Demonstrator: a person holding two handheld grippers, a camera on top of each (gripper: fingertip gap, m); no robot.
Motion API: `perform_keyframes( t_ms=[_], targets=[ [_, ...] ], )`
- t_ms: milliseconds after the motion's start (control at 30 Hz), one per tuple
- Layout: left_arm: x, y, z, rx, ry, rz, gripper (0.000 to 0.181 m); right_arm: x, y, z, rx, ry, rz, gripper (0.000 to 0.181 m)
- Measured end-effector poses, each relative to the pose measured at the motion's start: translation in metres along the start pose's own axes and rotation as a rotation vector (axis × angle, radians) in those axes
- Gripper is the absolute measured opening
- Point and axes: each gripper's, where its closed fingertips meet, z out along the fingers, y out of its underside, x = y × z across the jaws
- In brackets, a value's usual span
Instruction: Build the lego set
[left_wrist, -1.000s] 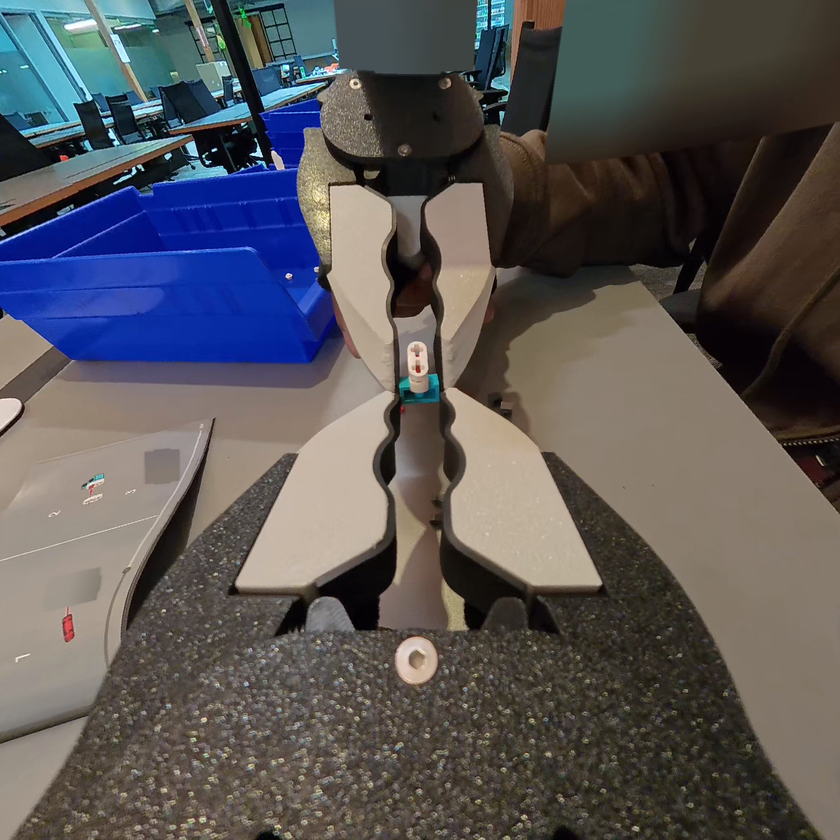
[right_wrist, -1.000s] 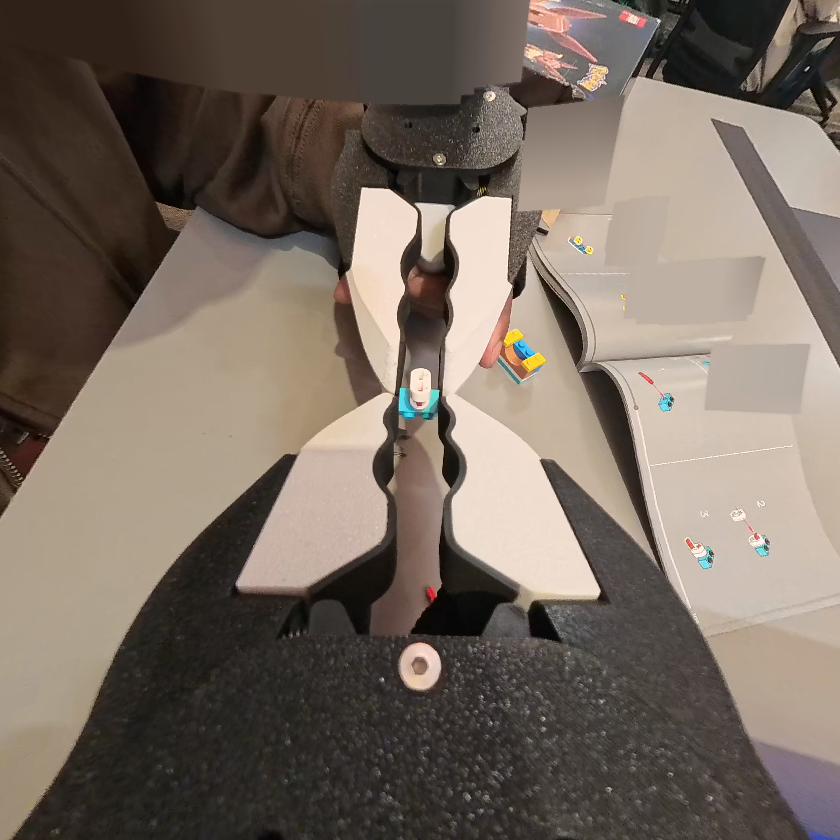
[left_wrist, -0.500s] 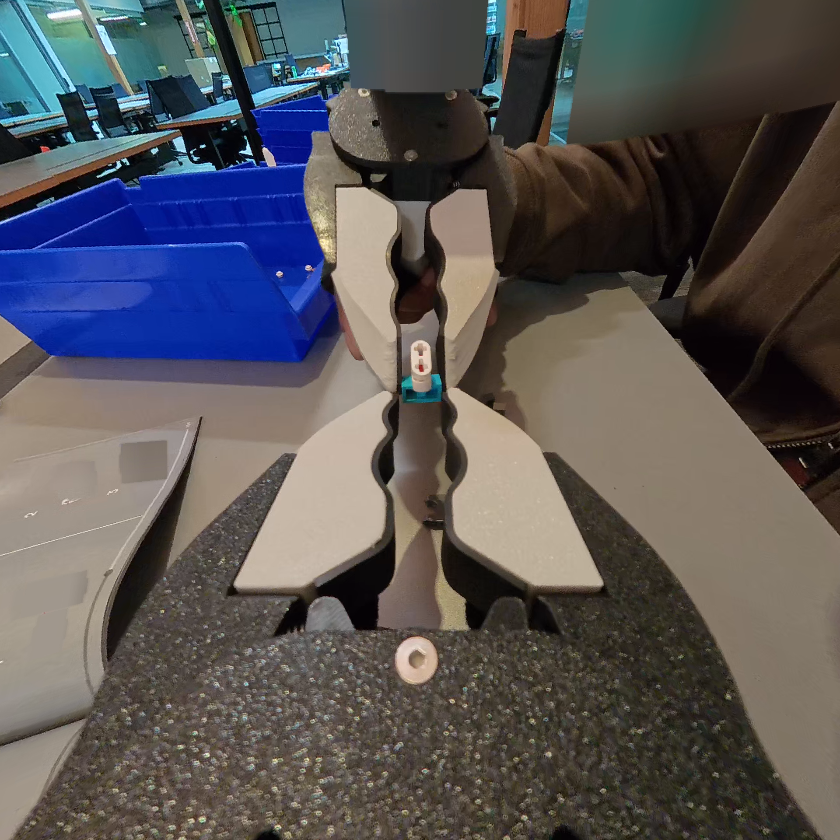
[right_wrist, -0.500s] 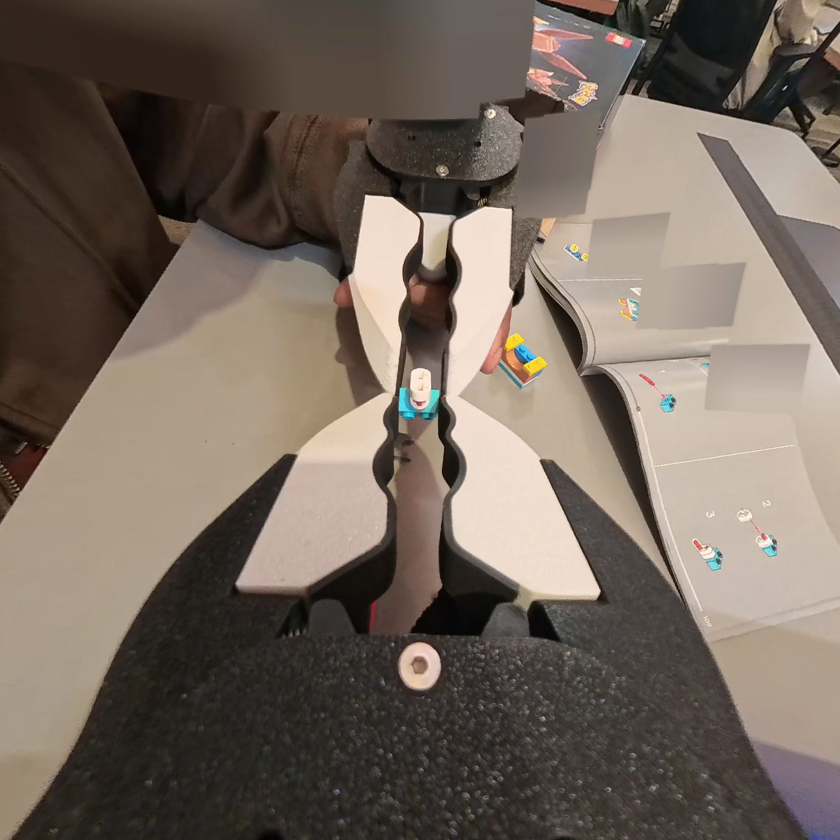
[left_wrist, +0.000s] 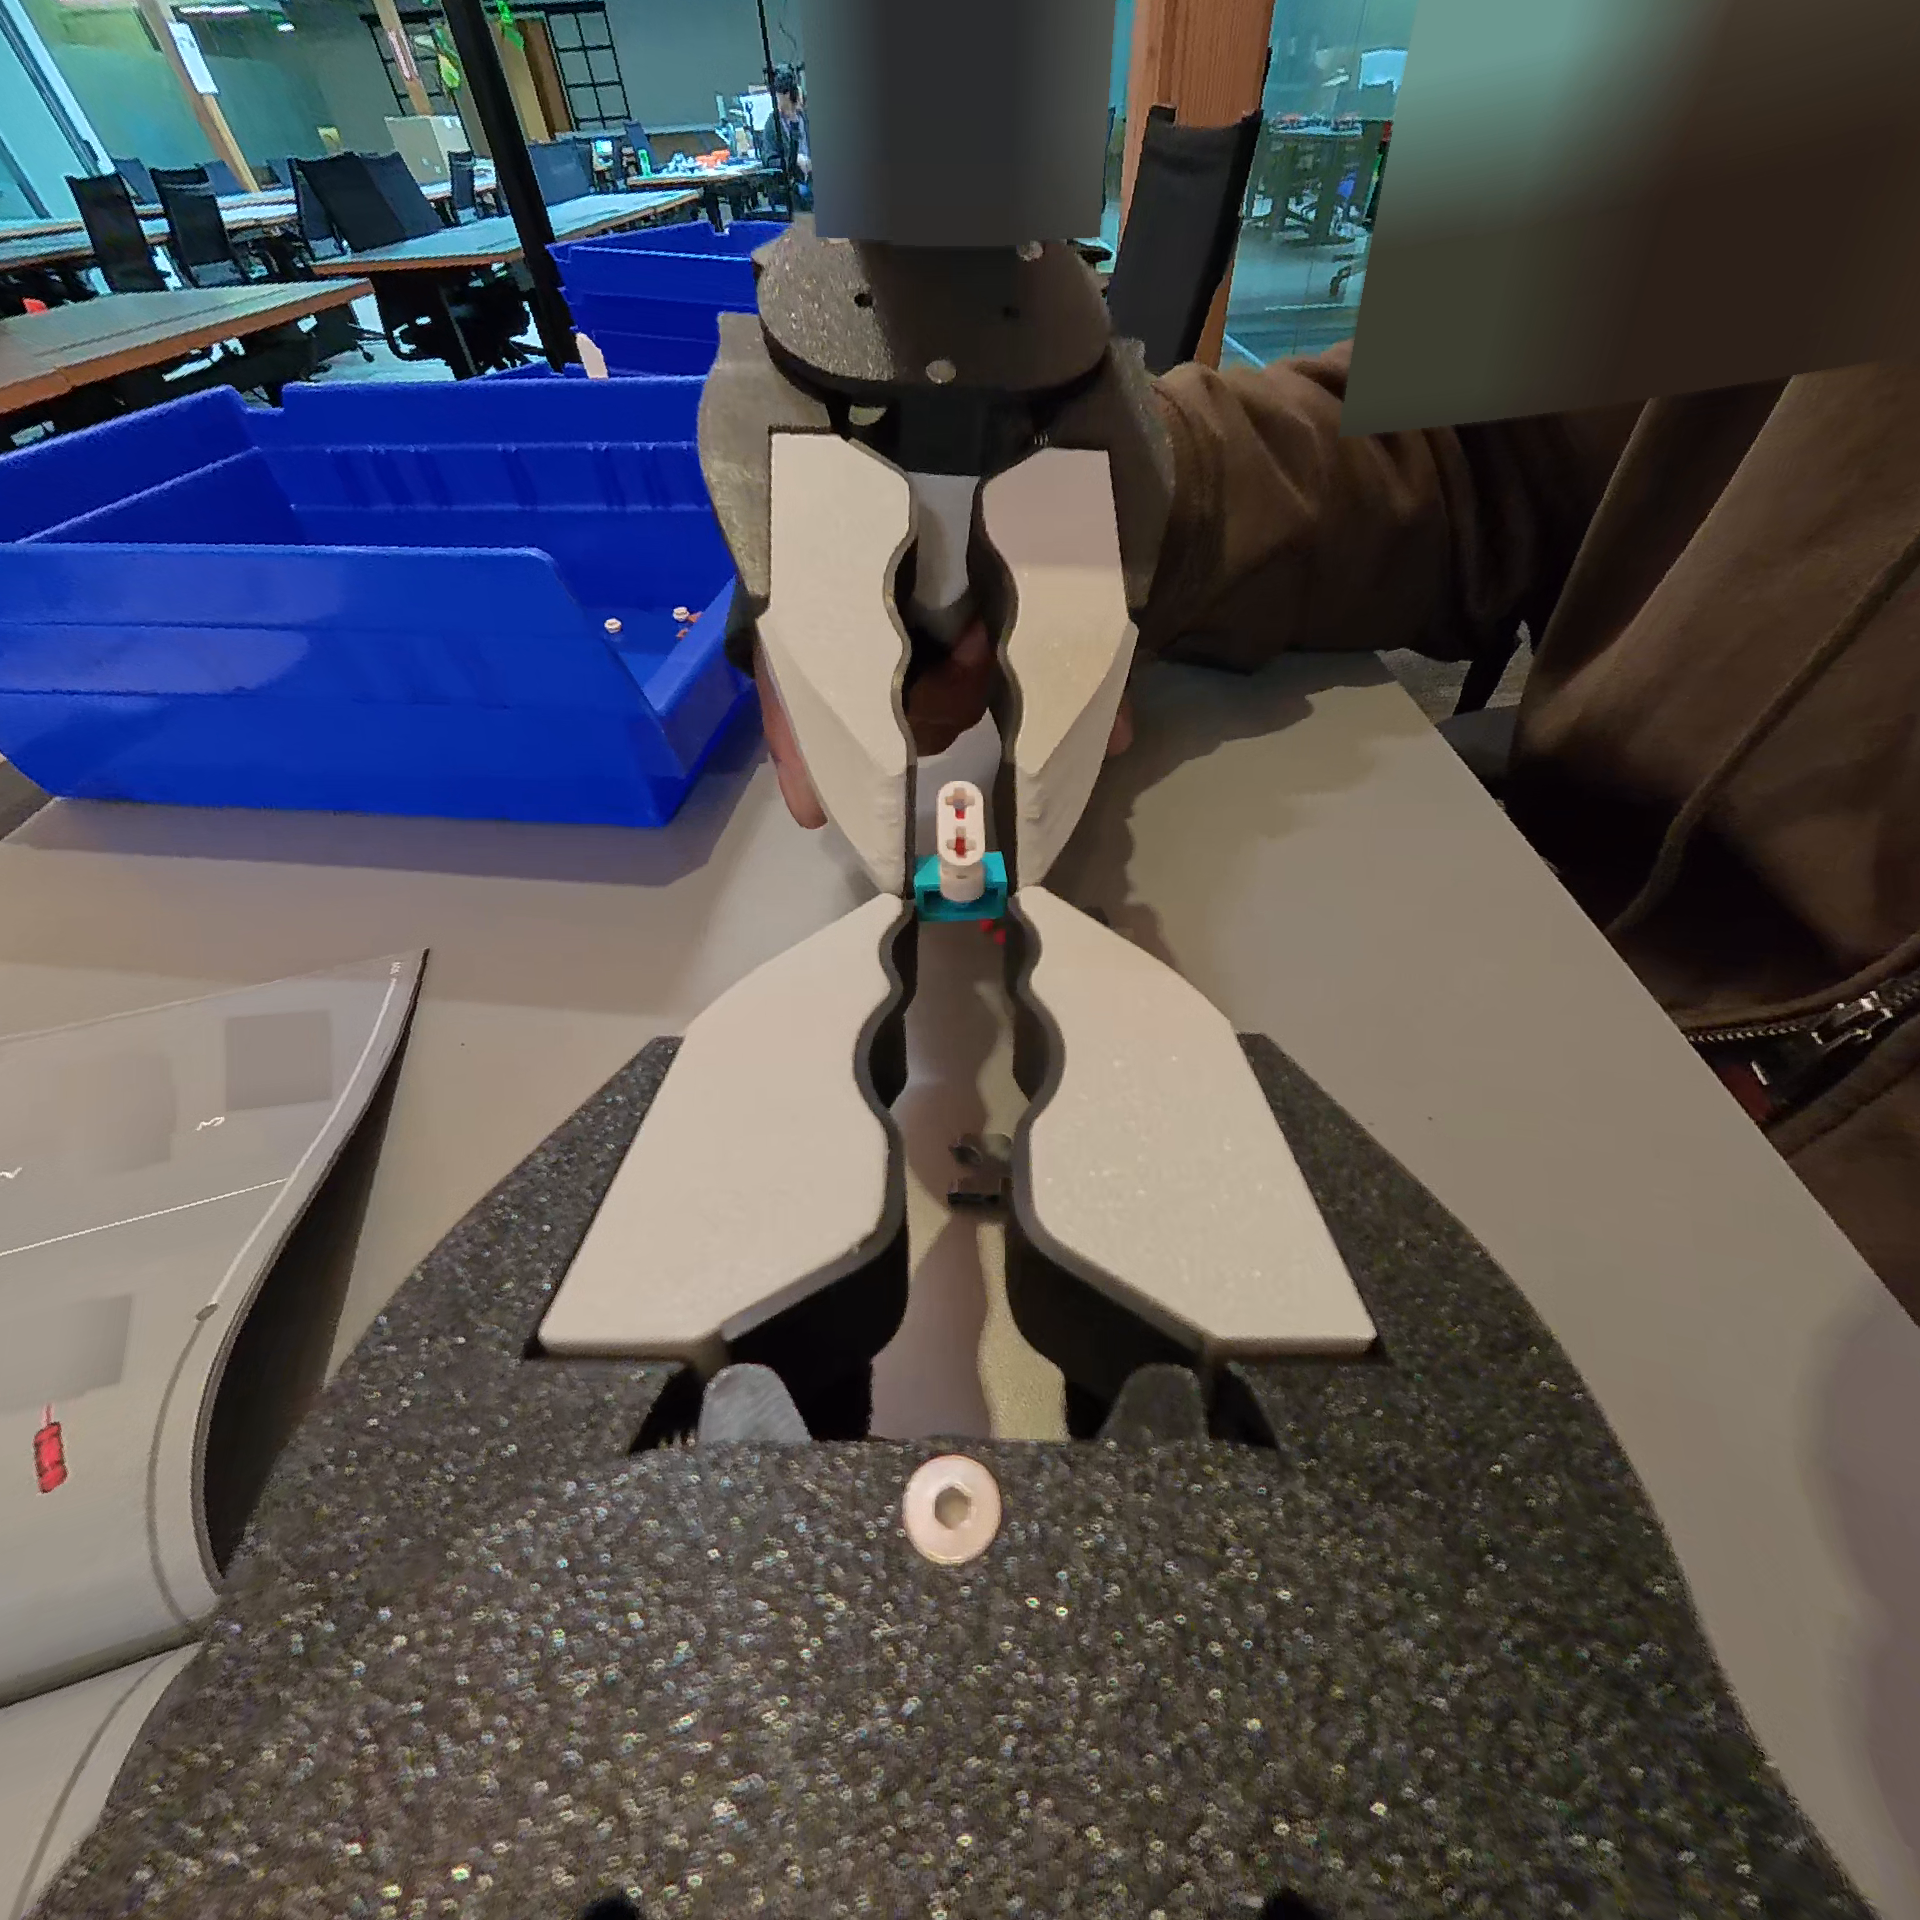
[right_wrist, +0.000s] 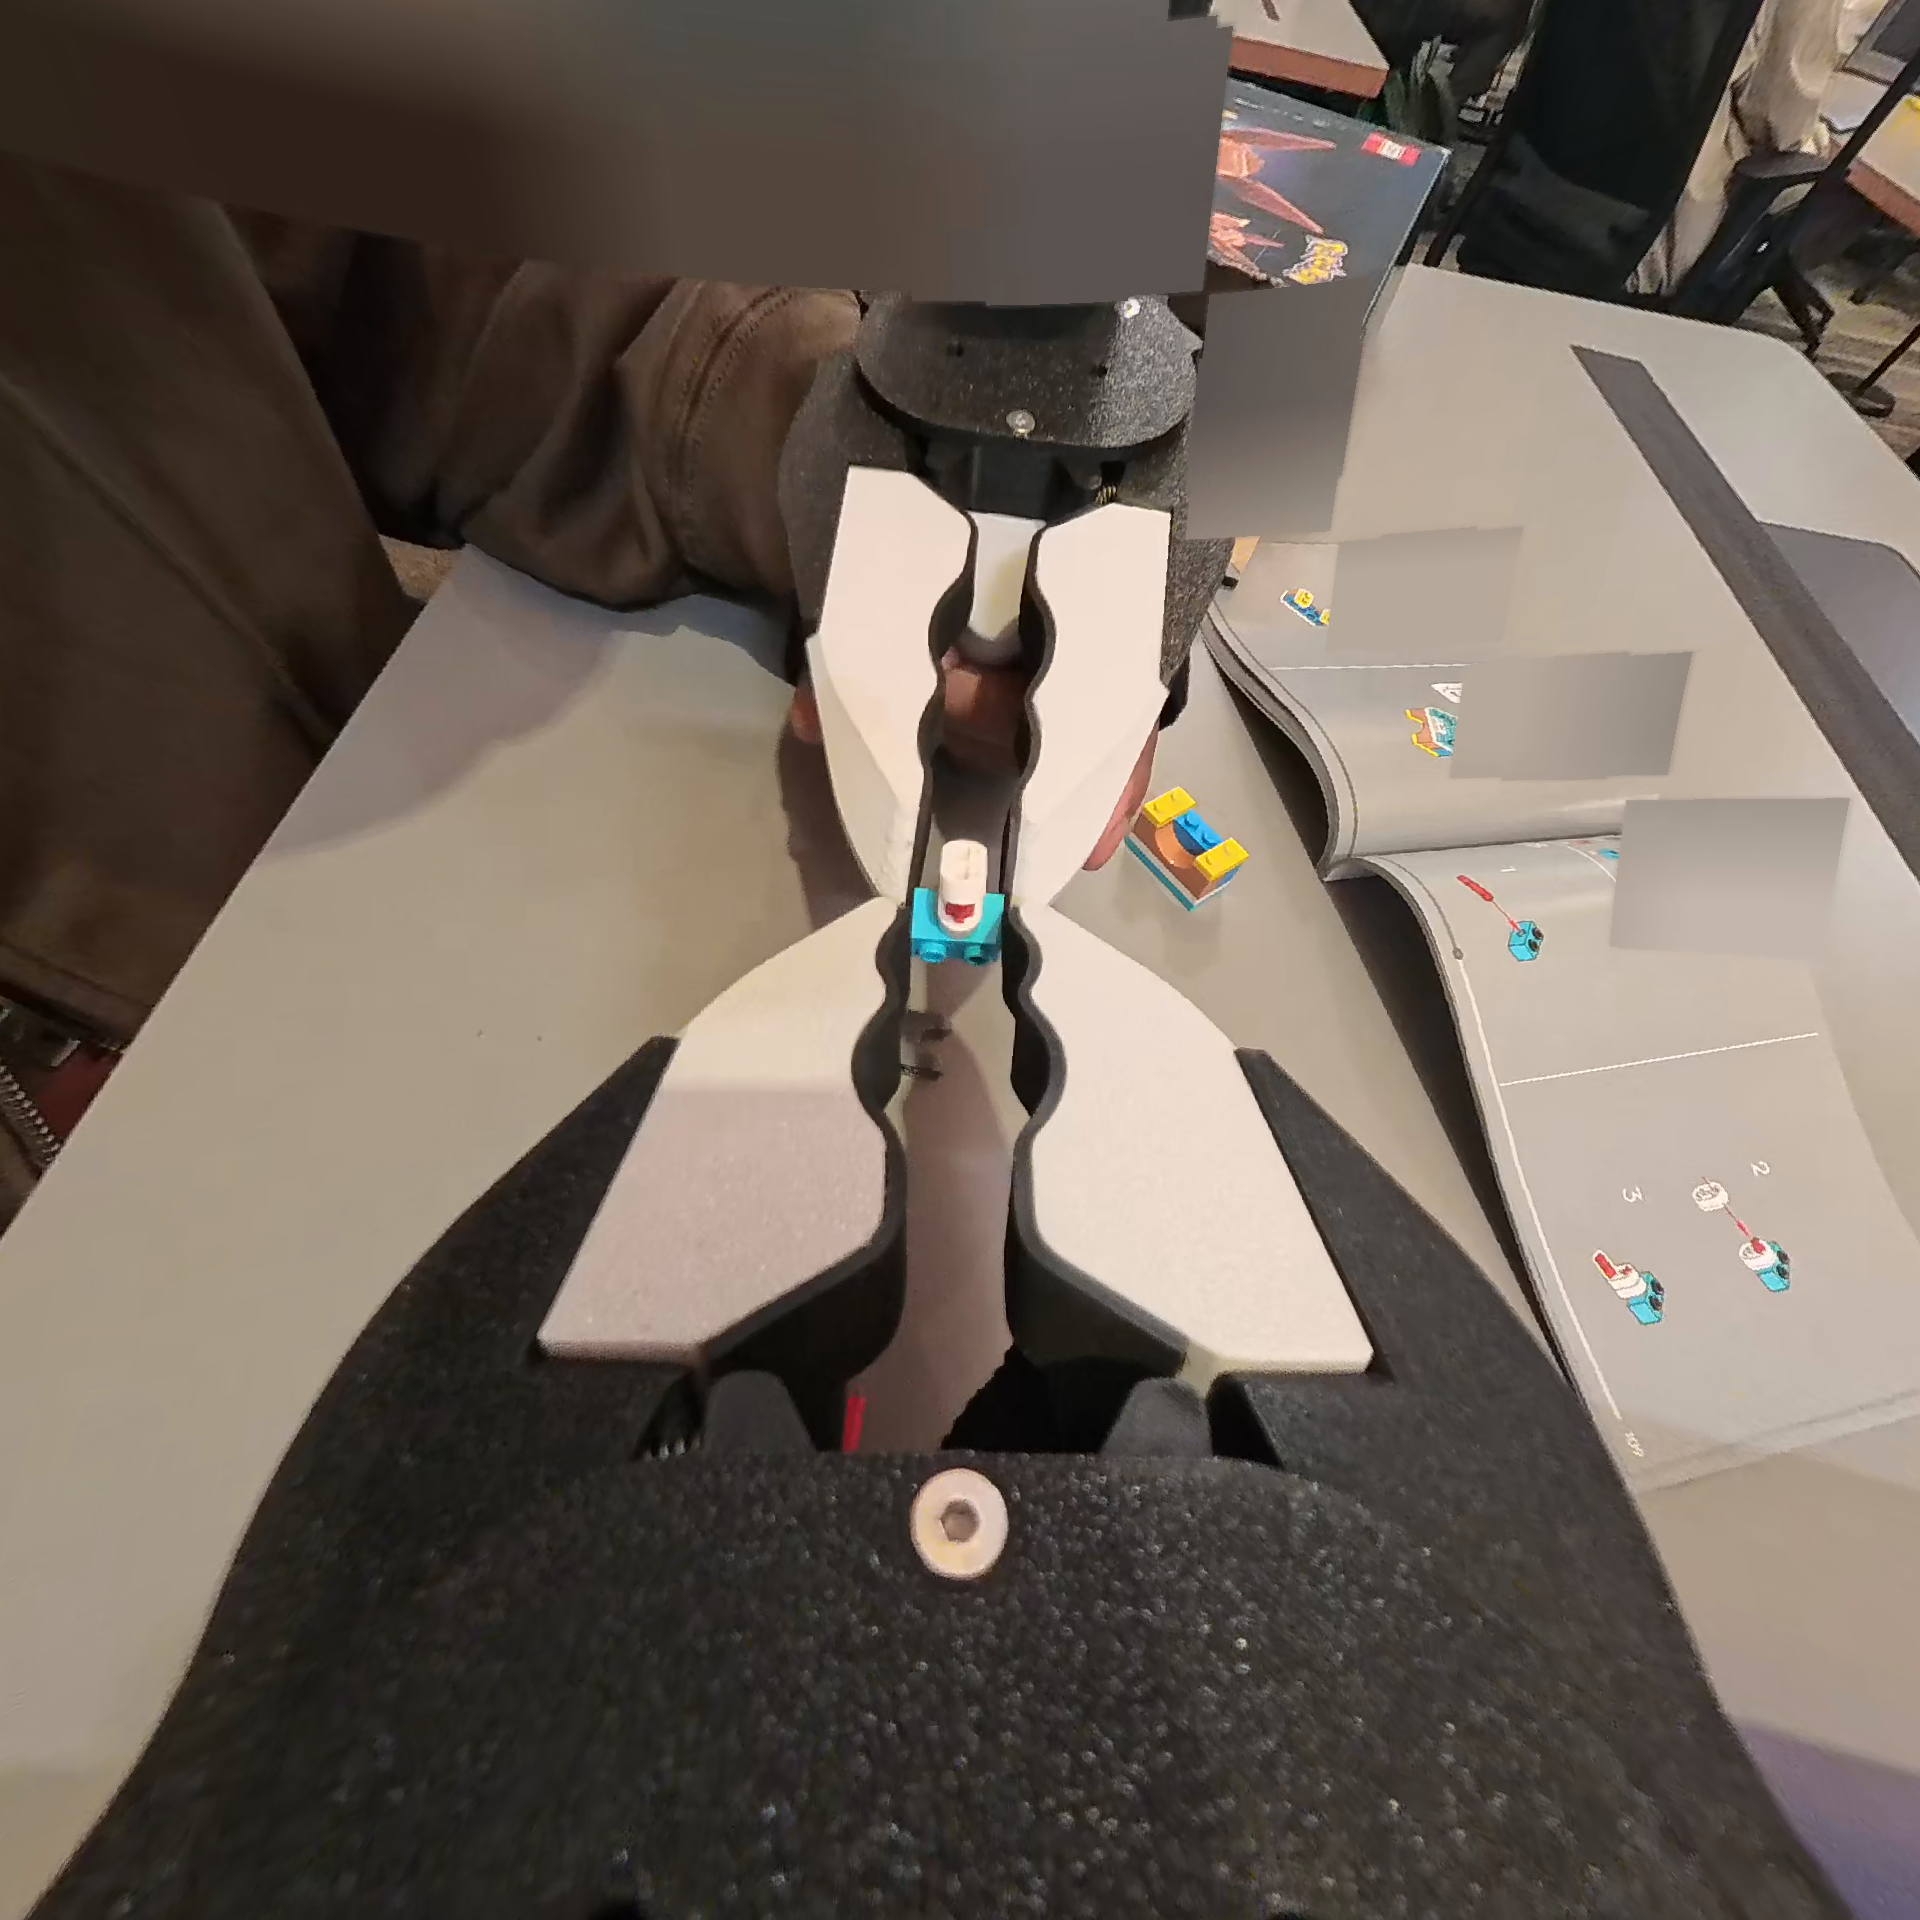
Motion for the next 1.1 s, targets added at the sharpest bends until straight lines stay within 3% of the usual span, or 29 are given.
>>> perform_keyframes(
  t_ms=[600, 867, 1100],
  targets=[
    [-0.004, -0.008, -0.004, 0.060, -0.002, -0.038, 0.016, 0.007, -0.006, -0.010, 0.069, 0.077, -0.065, 0.022],
    [-0.009, -0.009, -0.008, 0.062, -0.016, -0.079, 0.016, 0.009, -0.007, -0.019, 0.051, 0.268, -0.499, 0.039],
    [-0.010, -0.009, -0.009, 0.068, -0.012, -0.101, 0.016, 0.014, -0.019, -0.019, 0.078, 0.363, -0.694, 0.051]
  ],
)
